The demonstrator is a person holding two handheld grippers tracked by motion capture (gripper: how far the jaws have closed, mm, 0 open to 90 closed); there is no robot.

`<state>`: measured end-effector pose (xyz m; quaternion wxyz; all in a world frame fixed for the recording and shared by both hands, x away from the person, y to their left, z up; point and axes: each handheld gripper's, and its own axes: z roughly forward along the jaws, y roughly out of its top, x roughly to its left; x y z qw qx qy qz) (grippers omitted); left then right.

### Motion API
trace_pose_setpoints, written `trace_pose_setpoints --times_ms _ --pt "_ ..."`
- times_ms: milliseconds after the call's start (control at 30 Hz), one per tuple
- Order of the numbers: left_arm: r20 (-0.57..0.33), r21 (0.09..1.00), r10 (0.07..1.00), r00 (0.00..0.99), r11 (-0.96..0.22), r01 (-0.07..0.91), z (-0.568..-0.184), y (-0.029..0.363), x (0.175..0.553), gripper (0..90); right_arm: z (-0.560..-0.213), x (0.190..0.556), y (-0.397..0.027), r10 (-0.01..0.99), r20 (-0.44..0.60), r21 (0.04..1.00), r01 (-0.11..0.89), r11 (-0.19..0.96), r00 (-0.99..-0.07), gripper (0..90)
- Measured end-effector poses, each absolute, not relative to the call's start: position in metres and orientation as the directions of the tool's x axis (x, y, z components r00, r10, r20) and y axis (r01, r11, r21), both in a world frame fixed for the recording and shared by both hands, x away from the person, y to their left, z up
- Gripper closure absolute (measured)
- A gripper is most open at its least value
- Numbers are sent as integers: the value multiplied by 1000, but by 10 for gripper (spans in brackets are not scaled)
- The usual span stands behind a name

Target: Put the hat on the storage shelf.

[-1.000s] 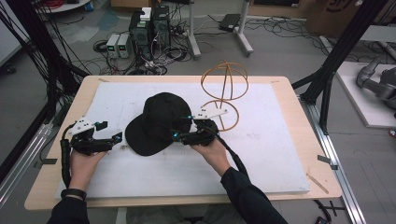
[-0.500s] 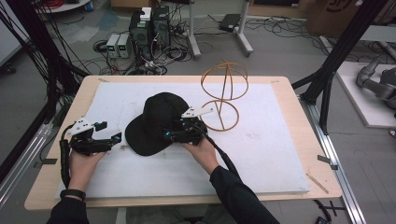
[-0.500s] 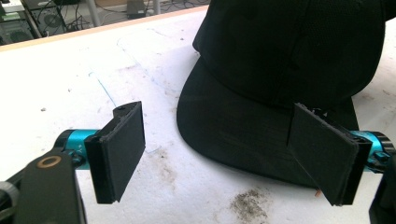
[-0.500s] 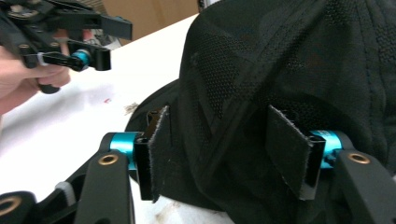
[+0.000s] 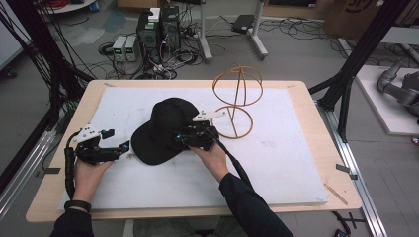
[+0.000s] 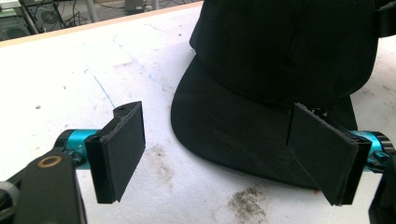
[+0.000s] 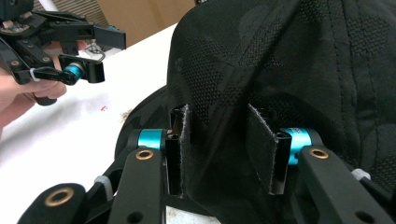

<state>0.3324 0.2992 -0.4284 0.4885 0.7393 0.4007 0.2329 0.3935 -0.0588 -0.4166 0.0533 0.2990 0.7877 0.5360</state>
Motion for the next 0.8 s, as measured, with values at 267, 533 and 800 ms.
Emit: trace_pose_setpoints --times_ms 267,533,800 --pt "-43 905 818 573 -212 370 -429 298 333 200 -415 396 -55 520 226 877 404 260 -824 706" --pt "-43 903 817 575 -215 373 -430 298 333 200 -414 398 -58 492 244 882 402 246 -836 875" --pt "-41 908 824 565 -204 365 -429 301 331 201 -407 391 -55 479 194 901 349 258 -856 890"
